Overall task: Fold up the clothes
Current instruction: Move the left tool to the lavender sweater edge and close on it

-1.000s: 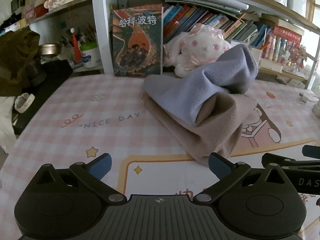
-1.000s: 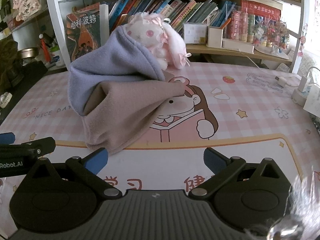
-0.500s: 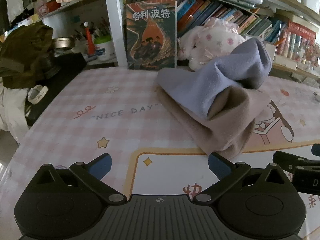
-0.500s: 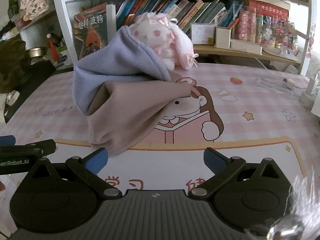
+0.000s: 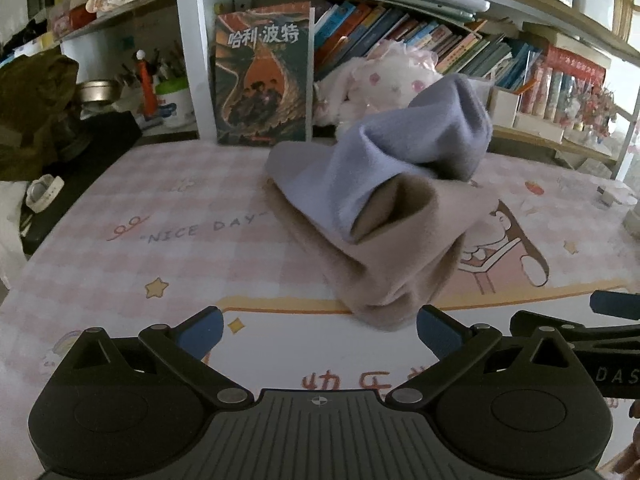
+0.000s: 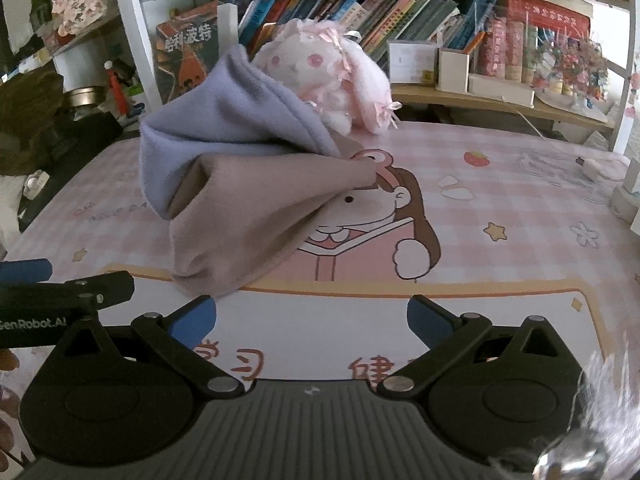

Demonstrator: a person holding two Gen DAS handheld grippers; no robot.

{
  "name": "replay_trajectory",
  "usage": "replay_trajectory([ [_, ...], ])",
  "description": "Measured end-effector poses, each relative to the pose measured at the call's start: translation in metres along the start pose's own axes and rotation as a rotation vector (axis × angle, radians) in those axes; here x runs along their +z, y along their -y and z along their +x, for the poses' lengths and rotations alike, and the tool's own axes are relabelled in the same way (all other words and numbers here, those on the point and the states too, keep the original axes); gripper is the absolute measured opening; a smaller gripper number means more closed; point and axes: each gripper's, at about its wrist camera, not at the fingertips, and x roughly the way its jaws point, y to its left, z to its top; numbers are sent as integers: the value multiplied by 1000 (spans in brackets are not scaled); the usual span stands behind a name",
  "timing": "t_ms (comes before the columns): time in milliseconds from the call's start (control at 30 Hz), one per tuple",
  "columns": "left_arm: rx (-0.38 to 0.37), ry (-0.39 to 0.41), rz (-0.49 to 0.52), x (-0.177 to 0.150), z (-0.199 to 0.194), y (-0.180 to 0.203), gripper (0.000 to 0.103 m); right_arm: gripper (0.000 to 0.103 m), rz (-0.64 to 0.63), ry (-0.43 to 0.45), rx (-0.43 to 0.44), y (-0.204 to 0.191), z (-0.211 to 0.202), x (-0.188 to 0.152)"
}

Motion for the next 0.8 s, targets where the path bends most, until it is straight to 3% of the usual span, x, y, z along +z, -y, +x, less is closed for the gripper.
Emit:
replay_trajectory([
  [300,45,57,36,25,6,21,103,103,97,31,-17,36,12,20],
  [567,15,139,79,54,18,37,103,102,137,101,80,70,19,63],
  [800,25,190,204,68,30,56,103,100,192,113,185,86,21,80],
])
